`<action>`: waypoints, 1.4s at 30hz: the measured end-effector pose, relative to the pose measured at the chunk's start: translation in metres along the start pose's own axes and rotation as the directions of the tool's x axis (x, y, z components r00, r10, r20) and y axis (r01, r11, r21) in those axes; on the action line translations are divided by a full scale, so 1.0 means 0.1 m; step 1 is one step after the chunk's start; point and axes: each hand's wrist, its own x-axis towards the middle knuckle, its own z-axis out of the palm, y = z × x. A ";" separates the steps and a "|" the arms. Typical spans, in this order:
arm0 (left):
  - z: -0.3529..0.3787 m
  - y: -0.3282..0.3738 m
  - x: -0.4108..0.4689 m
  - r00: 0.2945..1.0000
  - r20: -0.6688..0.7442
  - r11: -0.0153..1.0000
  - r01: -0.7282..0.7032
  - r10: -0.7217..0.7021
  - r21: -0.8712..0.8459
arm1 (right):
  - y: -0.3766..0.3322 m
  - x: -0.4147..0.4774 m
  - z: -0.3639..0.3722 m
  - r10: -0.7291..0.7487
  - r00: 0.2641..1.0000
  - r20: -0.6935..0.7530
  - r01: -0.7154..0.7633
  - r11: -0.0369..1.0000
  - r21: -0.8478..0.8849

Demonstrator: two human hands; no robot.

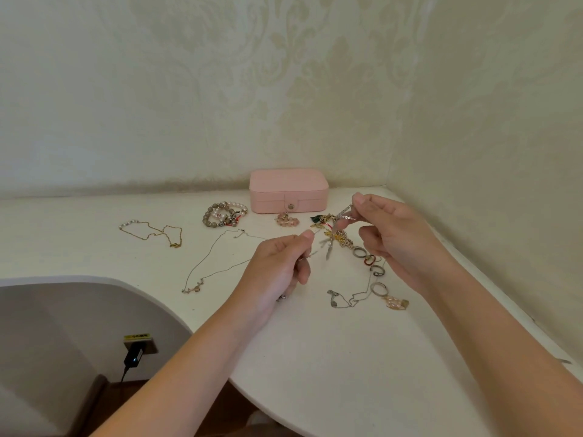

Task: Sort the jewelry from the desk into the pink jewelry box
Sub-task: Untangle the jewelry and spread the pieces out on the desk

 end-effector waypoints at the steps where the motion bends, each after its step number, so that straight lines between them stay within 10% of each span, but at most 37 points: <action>1: 0.00 0.00 0.00 1.000 0.000 1.000 0.009 -0.009 0.003 | -0.01 -0.01 0.01 0.001 1.000 0.002 -0.001 1.000 0.000; 28: 0.04 -0.05 0.04 0.923 0.315 0.971 0.238 -0.222 -0.011 | 0.02 -0.04 0.15 -0.177 0.965 -0.192 0.087 0.911 -0.403; 42: -0.01 -0.06 0.12 0.890 0.391 0.939 0.312 -0.235 -0.146 | -0.10 -0.11 0.19 -0.121 0.987 0.108 0.109 0.988 0.114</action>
